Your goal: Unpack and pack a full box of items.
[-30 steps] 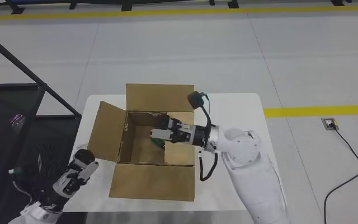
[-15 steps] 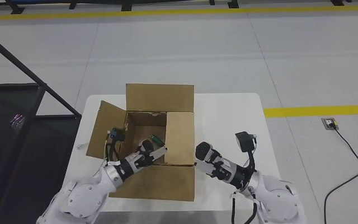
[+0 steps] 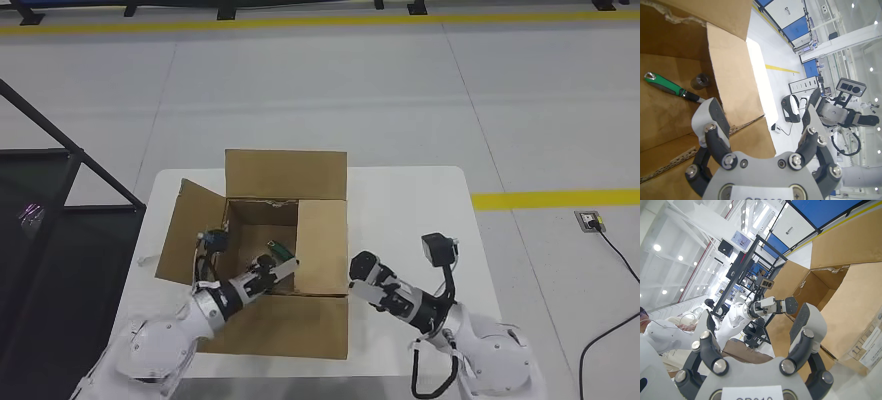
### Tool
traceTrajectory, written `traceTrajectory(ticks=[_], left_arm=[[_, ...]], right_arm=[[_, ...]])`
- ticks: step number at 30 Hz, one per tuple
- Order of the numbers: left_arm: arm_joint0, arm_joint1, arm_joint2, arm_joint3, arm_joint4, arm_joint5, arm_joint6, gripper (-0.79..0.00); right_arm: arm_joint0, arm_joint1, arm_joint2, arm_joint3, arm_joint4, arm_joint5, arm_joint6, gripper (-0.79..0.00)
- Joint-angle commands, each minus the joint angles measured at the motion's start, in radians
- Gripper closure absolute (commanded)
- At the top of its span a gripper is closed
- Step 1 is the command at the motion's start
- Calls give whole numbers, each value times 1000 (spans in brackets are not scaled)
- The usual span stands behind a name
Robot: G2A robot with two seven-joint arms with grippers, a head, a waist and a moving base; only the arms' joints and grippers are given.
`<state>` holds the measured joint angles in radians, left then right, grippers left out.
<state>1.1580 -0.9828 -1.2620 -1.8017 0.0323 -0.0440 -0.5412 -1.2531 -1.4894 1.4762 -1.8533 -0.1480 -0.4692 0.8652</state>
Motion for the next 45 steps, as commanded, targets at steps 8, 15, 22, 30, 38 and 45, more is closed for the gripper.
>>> traceTrajectory(ticks=[8,15,22,30,38,45], left_arm=[[-255,-49,178,297,-123,-3,-175,-785],[-379,-98,298,445,-146,-50,-168,-785],[-379,-105,284,452,-164,-108,-148,-785],[-320,-95,217,305,-206,-131,-149,-785],[-362,-127,287,245,-239,-105,-91,-785],[-496,-197,454,404,-238,-77,-28,-785]], right_arm=[[-60,24,66,-27,46,-32,-44,-785],[-143,40,112,-70,65,-61,-89,-785],[-154,53,104,-78,64,-59,-113,-785],[-131,64,91,-76,66,-47,-158,-785],[-204,77,154,-132,97,-85,-249,-785],[-325,85,228,-181,106,-135,-350,-785]])
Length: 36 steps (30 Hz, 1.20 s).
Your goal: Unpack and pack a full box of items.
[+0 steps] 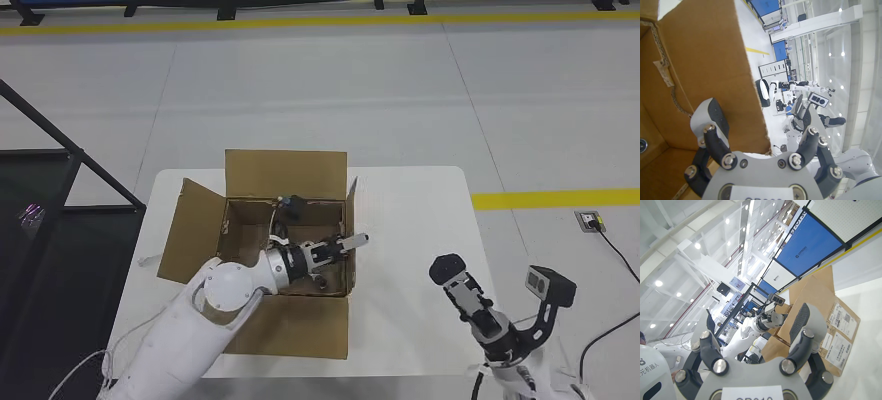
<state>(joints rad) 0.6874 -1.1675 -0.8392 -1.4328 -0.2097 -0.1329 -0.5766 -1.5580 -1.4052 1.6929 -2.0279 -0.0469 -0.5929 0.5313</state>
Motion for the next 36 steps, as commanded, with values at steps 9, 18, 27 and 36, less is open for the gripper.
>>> traceTrajectory(ticks=[9,18,27,36], left_arm=[[-146,-104,184,215,33,21,36,-785],[-149,-120,158,197,51,-10,21,-785],[48,-27,-124,-90,61,-22,-67,-785],[443,69,-642,-424,3,-34,-119,-785]], right_arm=[[-142,8,83,-34,40,-64,-106,-785],[-150,10,81,-23,72,-52,-121,-785],[-116,14,53,-57,15,-40,-102,-785],[90,23,-111,-133,-315,174,-11,-785]])
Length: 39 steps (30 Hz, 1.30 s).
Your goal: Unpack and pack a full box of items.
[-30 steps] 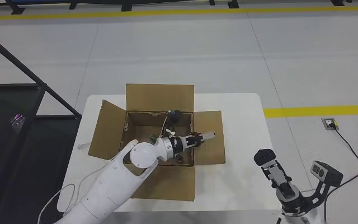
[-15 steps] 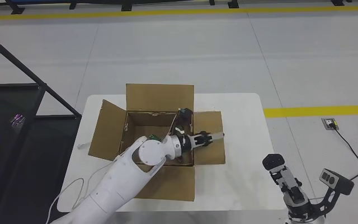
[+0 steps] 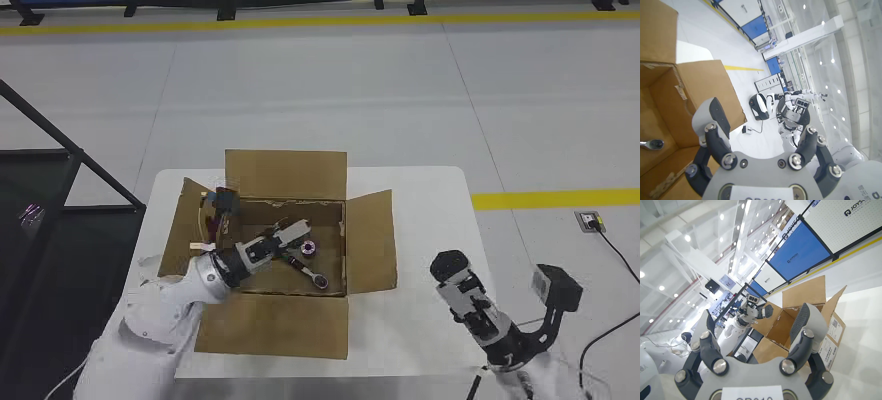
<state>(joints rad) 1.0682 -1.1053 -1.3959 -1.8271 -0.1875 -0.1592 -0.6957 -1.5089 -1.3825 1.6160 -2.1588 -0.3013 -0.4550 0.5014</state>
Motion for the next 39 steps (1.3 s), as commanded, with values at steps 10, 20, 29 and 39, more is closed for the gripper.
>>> traceTrajectory(ticks=[10,20,29,39], left_arm=[[444,26,-513,-70,-200,-147,31,-785],[543,26,-589,-19,-303,-190,-57,-785],[543,26,-589,-19,-303,-190,-57,-785],[546,26,-597,-20,-322,-165,-35,-785]], right_arm=[[543,-29,-525,272,-712,389,234,-785],[814,-99,-774,598,-883,596,366,-779],[814,-99,-774,598,-883,596,366,-779],[1022,-179,-888,919,-819,680,524,-785]])
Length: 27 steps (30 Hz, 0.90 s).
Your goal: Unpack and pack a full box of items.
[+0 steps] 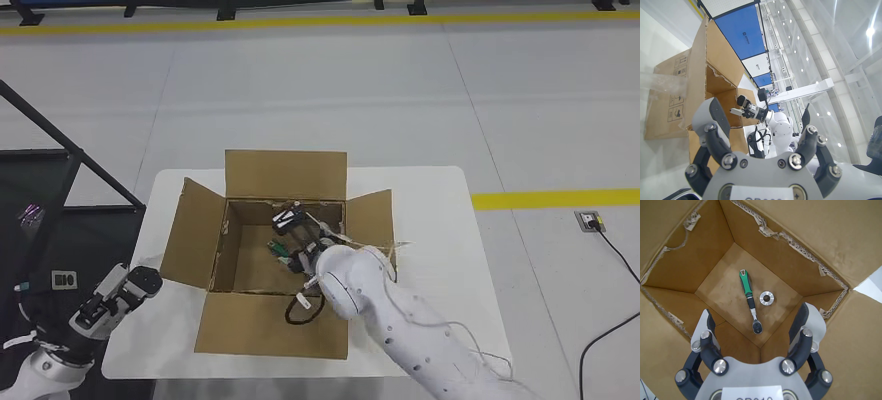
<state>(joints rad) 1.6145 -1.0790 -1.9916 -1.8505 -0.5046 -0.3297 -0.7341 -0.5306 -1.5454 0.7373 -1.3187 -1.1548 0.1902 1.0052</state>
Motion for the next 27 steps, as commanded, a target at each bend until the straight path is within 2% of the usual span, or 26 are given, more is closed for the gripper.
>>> traceTrajectory(ticks=[1,7,11,19,27], left_arm=[[0,0,-2,7,-7,7,6,-785],[6,-2,0,14,-15,7,16,-785],[6,-2,0,14,-15,7,16,-785],[3,-1,39,-10,49,43,31,-785],[12,-2,62,-24,77,33,33,-785]], right_arm=[[79,-33,-23,138,66,50,27,-785],[226,-123,-51,523,282,22,-49,-785],[277,-176,-79,694,355,-22,-97,-785],[317,-271,-128,879,397,-1,-219,-785],[329,-335,-140,983,413,38,-324,-785]])
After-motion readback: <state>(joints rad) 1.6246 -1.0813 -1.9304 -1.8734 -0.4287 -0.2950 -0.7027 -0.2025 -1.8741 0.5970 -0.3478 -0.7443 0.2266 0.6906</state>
